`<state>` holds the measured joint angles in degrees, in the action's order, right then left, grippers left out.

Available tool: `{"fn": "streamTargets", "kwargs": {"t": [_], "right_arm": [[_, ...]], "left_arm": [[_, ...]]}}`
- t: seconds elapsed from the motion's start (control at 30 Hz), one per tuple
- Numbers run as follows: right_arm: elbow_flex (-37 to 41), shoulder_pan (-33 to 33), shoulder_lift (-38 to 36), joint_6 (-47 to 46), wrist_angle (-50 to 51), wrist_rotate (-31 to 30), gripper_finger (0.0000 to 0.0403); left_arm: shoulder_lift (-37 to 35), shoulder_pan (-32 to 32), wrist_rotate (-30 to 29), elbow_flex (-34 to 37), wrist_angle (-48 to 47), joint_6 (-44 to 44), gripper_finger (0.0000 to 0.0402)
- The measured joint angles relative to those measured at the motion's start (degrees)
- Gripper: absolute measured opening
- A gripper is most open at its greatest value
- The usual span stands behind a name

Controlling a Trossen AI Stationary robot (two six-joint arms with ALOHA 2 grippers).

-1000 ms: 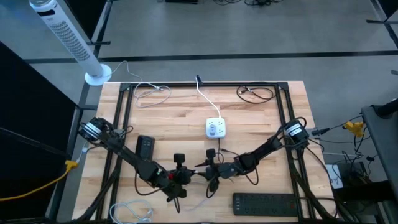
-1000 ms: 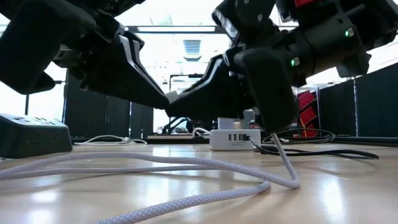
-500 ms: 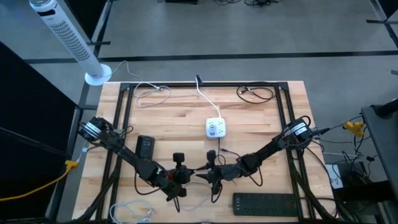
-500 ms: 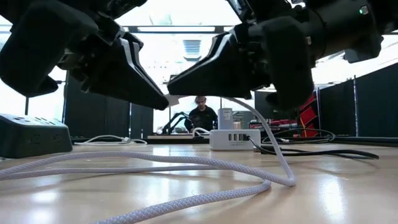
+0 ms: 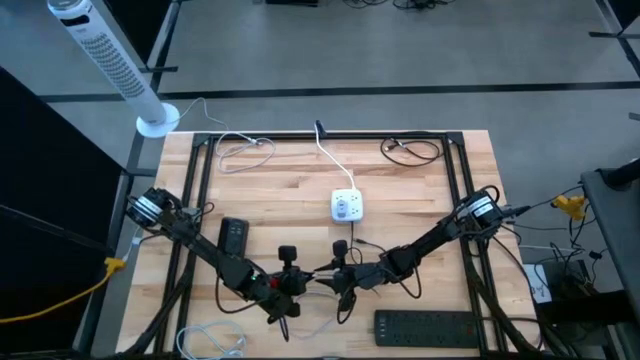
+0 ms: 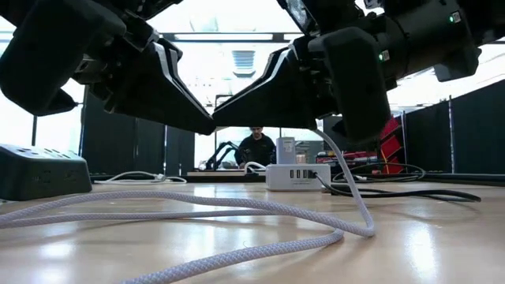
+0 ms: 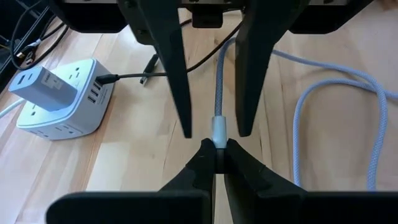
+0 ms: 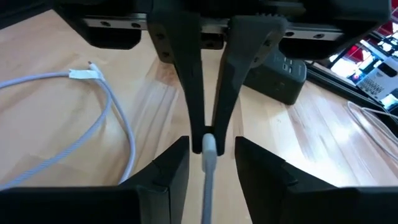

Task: Insert USB
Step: Insert the purple charger cable into the white charger adapter

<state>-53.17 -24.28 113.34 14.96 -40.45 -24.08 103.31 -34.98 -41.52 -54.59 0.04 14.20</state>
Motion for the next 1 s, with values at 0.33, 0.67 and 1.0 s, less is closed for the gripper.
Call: {"fn": "streamTargets", "kwargs": {"t": [0.33, 0.67, 1.0], "right_arm": [[0.0, 1.0, 0.0, -1.9, 2.5, 0.1, 0.0074], [0.0, 1.0, 0.0, -0.8, 2.0, 3.3, 0.0053], [0.0, 0.9, 0.0, 0.4, 2.0, 3.7, 0.0053]], "left_arm": [[0.0, 0.0, -0.2, 0.0, 0.0, 0.0, 0.0007], [0.0, 0.0, 0.2, 0.0, 0.0, -0.2, 0.0007], [0.0, 0.0, 0.2, 0.0, 0.0, -0.2, 0.0007]]}}
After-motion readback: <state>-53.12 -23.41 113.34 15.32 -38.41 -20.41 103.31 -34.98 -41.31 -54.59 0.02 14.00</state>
